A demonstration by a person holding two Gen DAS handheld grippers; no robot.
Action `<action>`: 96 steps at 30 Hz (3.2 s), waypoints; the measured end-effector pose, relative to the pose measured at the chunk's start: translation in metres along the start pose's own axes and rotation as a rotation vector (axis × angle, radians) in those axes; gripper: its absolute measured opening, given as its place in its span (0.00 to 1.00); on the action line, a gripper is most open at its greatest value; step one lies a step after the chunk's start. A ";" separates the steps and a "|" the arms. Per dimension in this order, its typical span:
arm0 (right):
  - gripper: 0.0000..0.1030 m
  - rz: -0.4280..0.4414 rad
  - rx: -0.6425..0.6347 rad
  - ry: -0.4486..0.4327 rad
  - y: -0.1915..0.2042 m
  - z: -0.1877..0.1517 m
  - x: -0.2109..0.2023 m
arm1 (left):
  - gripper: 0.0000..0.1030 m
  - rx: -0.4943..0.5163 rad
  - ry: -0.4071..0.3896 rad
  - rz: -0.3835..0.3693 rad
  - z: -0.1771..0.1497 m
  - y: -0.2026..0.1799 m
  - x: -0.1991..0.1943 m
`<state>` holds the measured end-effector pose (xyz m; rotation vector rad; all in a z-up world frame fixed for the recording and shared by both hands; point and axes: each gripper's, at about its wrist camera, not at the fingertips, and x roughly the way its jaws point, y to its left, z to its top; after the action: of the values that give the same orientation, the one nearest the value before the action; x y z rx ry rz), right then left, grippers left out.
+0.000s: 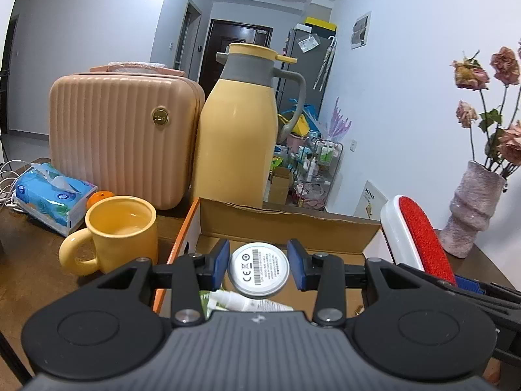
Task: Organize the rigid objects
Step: 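Carry the white puck and red lint brush over the box and release both, then withdraw both open tools from the box toward the remaining table items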
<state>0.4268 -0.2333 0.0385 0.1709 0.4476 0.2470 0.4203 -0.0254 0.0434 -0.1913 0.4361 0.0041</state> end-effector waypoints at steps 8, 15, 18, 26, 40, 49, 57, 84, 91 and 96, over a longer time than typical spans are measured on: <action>0.54 -0.002 0.039 0.084 -0.008 0.010 0.043 | 0.39 -0.006 0.032 0.041 0.007 0.007 0.037; 0.54 -0.012 0.055 0.139 -0.014 0.011 0.077 | 0.39 0.010 0.073 0.072 0.009 0.009 0.067; 0.54 -0.018 0.058 0.160 -0.017 0.010 0.088 | 0.39 0.019 0.093 0.079 0.008 0.008 0.077; 0.54 -0.001 0.077 0.224 -0.021 0.005 0.107 | 0.39 0.033 0.130 0.090 0.006 0.010 0.093; 0.69 -0.018 0.042 0.225 -0.025 0.010 0.091 | 0.96 0.057 0.141 0.102 0.003 0.008 0.089; 0.93 -0.069 -0.018 0.146 -0.026 0.021 0.071 | 1.00 0.073 0.064 0.135 0.010 0.006 0.070; 1.00 -0.078 -0.050 0.104 -0.022 0.020 0.055 | 1.00 0.067 0.049 0.140 0.011 0.005 0.061; 1.00 -0.081 -0.058 -0.068 -0.010 -0.020 -0.059 | 1.00 0.086 -0.012 0.127 -0.026 0.024 -0.028; 1.00 -0.079 -0.040 -0.085 -0.006 -0.037 -0.089 | 1.00 0.087 -0.014 0.126 -0.041 0.032 -0.060; 1.00 -0.079 -0.038 -0.081 -0.003 -0.049 -0.106 | 1.00 0.097 -0.006 0.117 -0.055 0.036 -0.081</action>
<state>0.3130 -0.2600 0.0370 0.1258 0.3682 0.1705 0.3220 0.0032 0.0223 -0.0704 0.4402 0.0986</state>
